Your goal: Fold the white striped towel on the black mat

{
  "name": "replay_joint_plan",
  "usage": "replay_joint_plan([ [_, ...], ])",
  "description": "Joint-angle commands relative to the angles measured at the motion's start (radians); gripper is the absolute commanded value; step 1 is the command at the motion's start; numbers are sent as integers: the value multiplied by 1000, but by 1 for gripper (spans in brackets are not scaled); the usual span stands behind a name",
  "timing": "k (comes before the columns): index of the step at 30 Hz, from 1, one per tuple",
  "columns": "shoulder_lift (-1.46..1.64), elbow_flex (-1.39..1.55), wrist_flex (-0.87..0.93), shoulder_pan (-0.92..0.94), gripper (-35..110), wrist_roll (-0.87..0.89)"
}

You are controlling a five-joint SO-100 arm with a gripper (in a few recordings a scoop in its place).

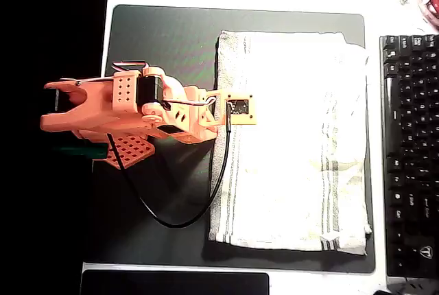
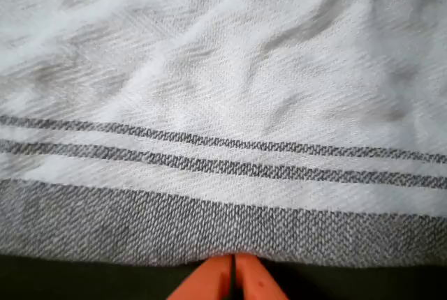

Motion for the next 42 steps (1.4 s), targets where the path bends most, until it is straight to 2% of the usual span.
replay_joint_plan([
  [1,14,20,25,23,0,-66],
  [25,-14,11,2,15,0,-71],
  [35,-202,-181,-6,-43,0,-12],
  [42,-405,-394,35,-156,0,80],
])
